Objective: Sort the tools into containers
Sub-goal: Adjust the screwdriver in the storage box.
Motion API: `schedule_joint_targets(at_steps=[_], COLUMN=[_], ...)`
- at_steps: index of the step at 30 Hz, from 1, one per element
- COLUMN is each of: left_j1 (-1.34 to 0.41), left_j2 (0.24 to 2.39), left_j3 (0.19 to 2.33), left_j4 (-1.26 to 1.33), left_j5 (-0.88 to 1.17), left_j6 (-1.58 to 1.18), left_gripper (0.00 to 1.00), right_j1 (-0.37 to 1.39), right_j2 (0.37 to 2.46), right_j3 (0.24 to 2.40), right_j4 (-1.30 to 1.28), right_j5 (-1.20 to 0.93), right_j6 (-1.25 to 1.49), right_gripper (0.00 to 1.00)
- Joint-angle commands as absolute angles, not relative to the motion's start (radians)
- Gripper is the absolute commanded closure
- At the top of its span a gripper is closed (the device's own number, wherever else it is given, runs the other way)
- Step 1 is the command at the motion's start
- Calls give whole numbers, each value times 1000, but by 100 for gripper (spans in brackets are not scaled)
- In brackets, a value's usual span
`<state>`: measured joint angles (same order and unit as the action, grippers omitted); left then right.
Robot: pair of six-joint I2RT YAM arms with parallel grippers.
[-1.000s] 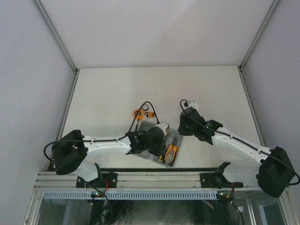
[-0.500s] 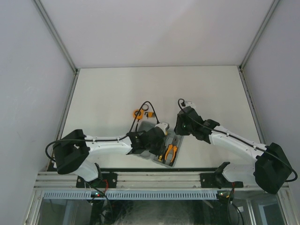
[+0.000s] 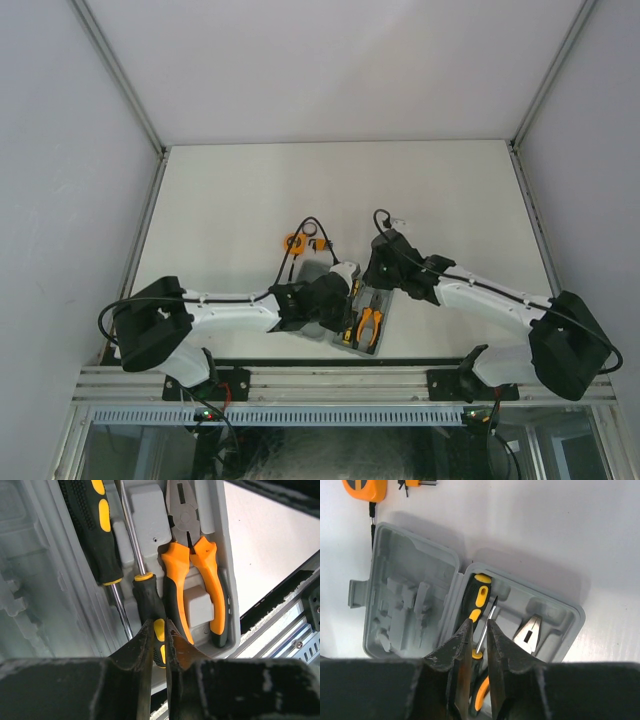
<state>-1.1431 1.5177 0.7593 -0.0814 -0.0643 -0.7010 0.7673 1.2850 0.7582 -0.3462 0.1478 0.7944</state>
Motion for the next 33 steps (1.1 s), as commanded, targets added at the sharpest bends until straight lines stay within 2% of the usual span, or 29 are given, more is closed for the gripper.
schedule_joint_targets(at_steps=[1,14,33], left_j1=[-1148,-1148,-1147], left_j2=[1516,1523,1541], left_j3=[732,731,743], left_j4=[-71,-71,-85], left_j5=[-37,-33,-28], left_j6=[-715,-715,-715], left_gripper=[83,82,81], right_j1=[770,767,767], right_j2=[1324,1448,1504], right_j3=[764,768,768], right_j4=[-294,-254,-282], right_j5=[175,135,129], right_j6=[863,882,878], right_gripper=[84,90,100])
